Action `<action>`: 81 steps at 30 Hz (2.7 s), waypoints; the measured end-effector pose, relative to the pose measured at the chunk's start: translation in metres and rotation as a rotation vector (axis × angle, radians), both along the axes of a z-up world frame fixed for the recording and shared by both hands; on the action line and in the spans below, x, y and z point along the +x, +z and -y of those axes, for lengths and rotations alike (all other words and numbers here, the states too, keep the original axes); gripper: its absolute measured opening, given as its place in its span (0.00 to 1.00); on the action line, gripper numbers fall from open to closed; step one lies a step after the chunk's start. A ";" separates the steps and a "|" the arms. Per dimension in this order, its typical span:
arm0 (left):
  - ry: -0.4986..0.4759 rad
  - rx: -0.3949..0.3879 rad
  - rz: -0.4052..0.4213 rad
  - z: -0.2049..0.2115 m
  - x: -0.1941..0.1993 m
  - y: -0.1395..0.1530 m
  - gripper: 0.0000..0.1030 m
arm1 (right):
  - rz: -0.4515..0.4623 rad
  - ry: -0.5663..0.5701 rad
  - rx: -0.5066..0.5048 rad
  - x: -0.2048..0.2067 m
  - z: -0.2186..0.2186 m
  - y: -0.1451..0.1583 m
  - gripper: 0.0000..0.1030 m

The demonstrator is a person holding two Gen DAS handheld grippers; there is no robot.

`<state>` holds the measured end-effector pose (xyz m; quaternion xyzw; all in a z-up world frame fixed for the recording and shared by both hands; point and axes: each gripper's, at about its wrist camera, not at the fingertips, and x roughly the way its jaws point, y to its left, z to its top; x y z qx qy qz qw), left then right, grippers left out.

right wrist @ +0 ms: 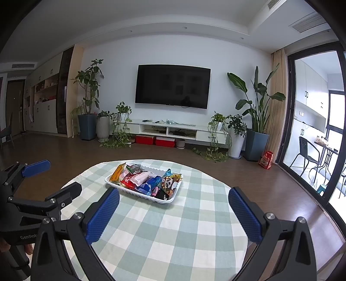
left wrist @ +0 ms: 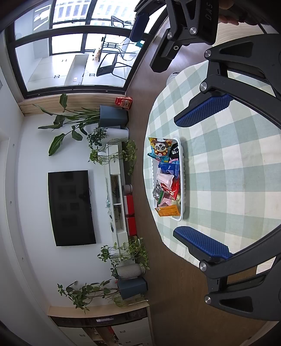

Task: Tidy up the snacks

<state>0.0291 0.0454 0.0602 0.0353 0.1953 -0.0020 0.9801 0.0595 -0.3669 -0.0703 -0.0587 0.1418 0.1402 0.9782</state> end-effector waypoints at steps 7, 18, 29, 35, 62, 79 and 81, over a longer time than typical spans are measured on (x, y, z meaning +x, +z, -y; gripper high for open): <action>0.000 0.000 0.001 0.001 -0.002 0.000 0.91 | 0.000 -0.001 0.001 0.000 0.000 0.000 1.00; 0.000 -0.002 0.001 0.001 -0.005 0.000 0.91 | -0.001 0.000 0.001 0.000 0.000 0.000 1.00; 0.000 -0.002 0.001 0.001 -0.004 -0.001 0.91 | -0.003 0.000 0.001 0.000 0.001 0.001 1.00; 0.001 -0.004 0.001 0.000 -0.001 -0.002 0.91 | -0.004 0.001 0.000 0.000 0.001 0.000 1.00; 0.013 -0.026 -0.032 0.006 -0.030 -0.003 0.91 | -0.057 0.014 -0.009 -0.013 0.008 -0.002 1.00; 0.076 0.048 -0.009 0.036 -0.054 0.005 0.91 | -0.106 0.037 -0.020 -0.004 0.005 0.000 1.00; 0.070 0.068 0.013 0.043 -0.060 0.007 0.91 | -0.109 0.041 -0.022 0.000 0.006 0.002 1.00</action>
